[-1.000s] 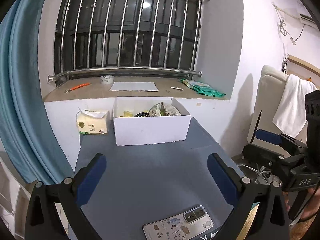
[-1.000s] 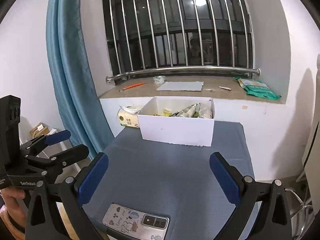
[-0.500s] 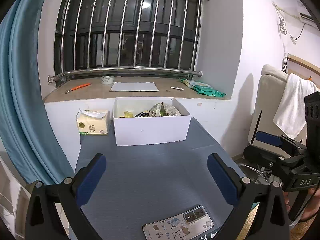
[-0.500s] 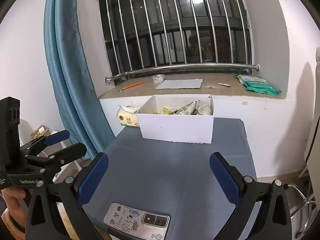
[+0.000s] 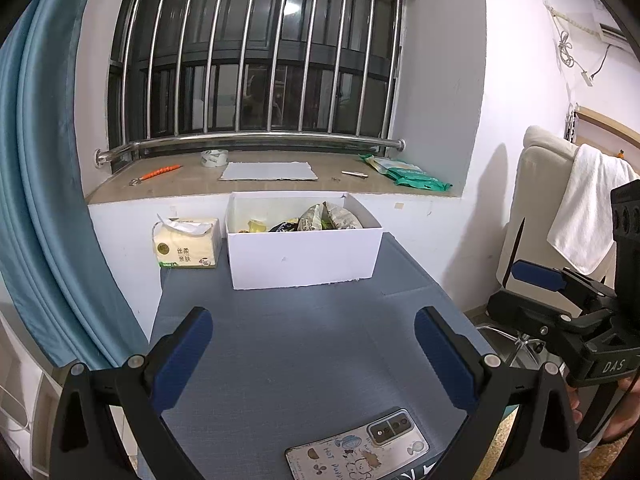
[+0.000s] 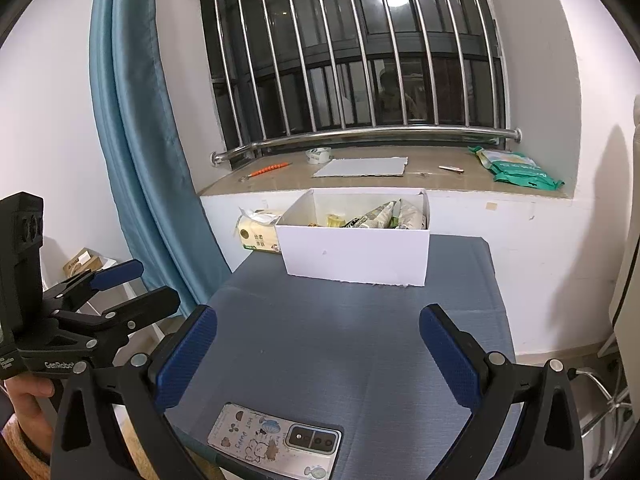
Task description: Organize snacks
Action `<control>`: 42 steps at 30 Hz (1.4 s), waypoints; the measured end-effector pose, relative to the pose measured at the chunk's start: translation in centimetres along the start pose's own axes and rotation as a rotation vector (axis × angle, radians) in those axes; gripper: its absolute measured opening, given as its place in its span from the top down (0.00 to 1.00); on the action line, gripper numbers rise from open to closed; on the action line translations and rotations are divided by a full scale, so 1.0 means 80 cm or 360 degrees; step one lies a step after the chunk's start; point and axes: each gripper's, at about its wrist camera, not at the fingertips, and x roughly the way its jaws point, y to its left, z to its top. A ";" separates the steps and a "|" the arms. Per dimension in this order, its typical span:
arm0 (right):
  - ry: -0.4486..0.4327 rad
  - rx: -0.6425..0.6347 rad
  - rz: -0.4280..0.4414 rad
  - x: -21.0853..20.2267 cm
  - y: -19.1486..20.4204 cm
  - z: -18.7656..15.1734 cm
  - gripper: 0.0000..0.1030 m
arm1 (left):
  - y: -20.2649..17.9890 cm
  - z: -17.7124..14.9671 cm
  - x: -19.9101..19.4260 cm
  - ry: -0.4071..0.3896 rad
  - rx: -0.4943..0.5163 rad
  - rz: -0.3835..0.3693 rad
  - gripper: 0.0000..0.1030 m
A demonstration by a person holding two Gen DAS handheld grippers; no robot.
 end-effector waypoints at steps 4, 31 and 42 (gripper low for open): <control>0.0005 -0.0002 0.0003 0.000 0.000 -0.001 0.00 | 0.002 -0.001 0.001 0.0004 0.0000 0.0001 0.00; 0.0009 -0.0011 0.0013 0.000 0.005 0.000 0.00 | 0.001 -0.003 0.003 0.0022 0.0020 0.0002 0.00; 0.0010 -0.0018 0.0017 0.000 0.007 -0.002 0.00 | 0.001 -0.004 0.003 0.0026 0.0020 -0.0001 0.00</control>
